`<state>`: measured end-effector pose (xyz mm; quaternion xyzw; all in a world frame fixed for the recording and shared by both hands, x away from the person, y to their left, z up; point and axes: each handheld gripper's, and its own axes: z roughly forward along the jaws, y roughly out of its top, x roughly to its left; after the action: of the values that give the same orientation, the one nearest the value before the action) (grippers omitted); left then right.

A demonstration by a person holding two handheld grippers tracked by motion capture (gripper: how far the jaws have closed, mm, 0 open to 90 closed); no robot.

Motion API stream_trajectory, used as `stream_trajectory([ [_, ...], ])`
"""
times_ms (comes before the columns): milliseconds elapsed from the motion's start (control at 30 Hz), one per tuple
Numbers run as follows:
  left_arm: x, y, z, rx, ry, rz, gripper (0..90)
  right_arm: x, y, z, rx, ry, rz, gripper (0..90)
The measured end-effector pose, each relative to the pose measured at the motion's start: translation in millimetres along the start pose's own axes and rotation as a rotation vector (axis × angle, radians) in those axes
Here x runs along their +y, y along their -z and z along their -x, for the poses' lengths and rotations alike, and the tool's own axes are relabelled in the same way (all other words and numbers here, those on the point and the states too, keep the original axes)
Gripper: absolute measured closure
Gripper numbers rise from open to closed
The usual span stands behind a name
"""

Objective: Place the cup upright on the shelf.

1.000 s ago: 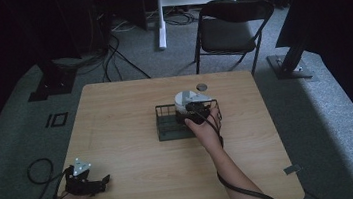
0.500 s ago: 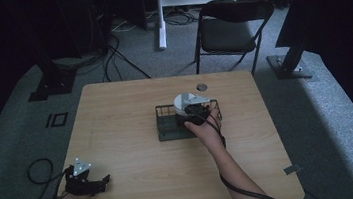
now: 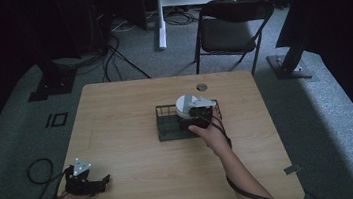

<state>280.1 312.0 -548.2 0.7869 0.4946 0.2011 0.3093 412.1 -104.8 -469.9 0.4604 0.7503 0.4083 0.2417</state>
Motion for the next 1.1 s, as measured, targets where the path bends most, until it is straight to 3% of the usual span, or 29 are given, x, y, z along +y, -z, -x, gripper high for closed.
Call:
stream_trajectory([
  [233, 0.0, 0.0, 0.0, 0.0, 0.0, 0.0, 0.5, -3.8, 7.3, 2.6, 0.047, 0.011, 0.05, 12.6],
  [567, 0.0, 0.0, 0.0, 0.0, 0.0, 0.001, 0.5, -7.9, 19.5, 6.5, 0.075, 0.01, 0.082, 12.7],
  [1100, 0.0, 0.0, 0.0, 0.0, 0.0, 0.0, 0.5, -16.3, 39.7, 9.7, 0.081, 0.02, 0.092, 12.8],
])
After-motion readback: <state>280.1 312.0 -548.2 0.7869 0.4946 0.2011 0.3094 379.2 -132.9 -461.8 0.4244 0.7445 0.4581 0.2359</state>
